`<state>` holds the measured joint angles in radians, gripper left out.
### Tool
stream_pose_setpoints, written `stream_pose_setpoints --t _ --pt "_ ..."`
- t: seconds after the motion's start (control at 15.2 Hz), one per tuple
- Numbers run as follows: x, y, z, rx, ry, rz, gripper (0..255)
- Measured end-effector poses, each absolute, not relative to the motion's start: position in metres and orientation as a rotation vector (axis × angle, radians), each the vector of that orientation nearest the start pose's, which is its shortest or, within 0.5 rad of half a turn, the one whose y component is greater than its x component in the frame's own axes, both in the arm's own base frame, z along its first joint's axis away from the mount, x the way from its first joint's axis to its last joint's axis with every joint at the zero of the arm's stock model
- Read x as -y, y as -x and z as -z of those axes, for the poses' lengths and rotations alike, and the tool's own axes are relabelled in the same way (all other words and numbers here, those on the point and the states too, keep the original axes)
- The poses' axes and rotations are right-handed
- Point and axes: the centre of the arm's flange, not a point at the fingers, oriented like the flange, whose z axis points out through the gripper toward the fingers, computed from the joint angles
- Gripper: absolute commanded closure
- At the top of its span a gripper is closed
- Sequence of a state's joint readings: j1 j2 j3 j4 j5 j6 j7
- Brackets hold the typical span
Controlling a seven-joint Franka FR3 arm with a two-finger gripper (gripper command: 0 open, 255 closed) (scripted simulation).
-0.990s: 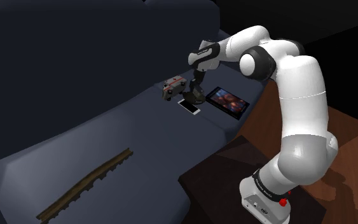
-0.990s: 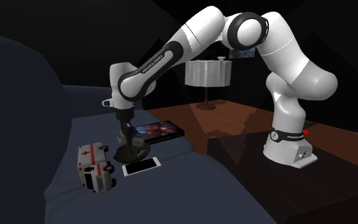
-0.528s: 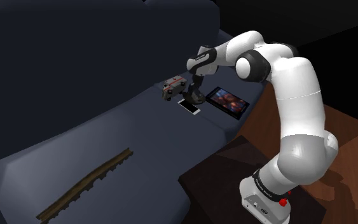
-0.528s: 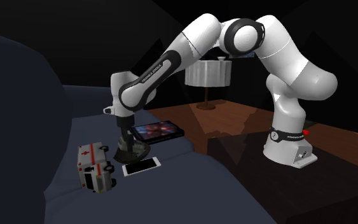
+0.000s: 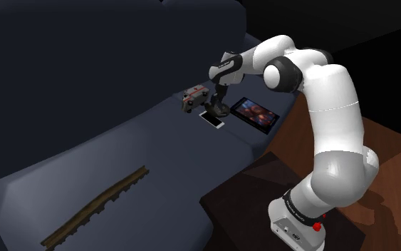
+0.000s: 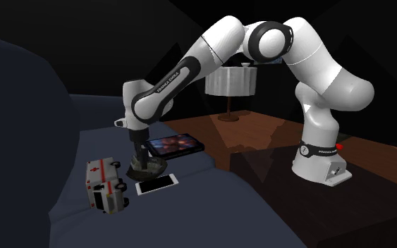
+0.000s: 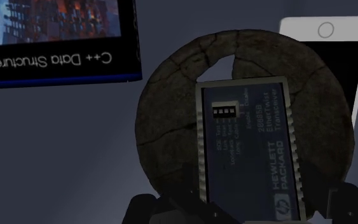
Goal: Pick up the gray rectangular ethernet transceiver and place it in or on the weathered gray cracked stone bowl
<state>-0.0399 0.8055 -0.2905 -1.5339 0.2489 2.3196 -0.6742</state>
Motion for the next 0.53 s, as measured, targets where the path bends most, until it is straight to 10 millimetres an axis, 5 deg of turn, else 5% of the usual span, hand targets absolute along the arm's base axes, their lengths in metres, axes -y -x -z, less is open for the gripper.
stream_pose_setpoints --t 0.33,0.53 --pt "0.195 -0.681 -0.194 0.415 3.145 0.01 0" --pt "0.192 -0.681 -0.222 0.415 3.146 0.01 0"
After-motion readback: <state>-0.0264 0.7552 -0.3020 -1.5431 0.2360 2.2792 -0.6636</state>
